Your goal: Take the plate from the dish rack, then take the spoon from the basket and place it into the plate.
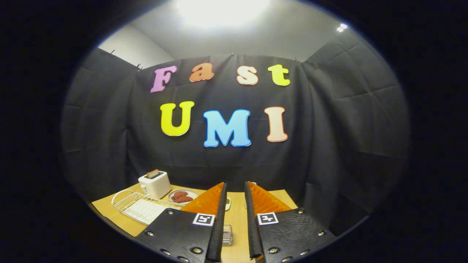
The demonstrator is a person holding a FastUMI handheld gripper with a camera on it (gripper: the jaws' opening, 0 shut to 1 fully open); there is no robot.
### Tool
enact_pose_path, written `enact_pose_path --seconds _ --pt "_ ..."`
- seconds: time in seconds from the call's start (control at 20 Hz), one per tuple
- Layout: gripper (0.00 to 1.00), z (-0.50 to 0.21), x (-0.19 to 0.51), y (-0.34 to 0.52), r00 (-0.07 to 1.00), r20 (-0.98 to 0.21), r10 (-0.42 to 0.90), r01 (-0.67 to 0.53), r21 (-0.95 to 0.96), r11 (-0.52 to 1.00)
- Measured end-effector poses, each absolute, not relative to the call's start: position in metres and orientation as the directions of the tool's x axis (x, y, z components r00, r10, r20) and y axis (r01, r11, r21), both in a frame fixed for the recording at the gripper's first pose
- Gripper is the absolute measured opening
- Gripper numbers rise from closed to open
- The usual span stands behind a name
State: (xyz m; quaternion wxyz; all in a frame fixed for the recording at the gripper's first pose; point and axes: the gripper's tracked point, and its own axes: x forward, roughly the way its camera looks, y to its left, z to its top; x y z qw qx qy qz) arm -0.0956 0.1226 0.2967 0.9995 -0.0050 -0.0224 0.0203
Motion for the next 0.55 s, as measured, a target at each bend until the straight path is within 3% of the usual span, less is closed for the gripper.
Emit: enact_pose_path --seconds 0.2,0.55 --pt "0.97 0.316 -0.102 0.112 0.99 0.14 0.025 -0.024 -0.007 1.0" --pt "0.97 0.291 -0.097 0.116 0.993 0.084 0.077 -0.074 -0.032 0.997"
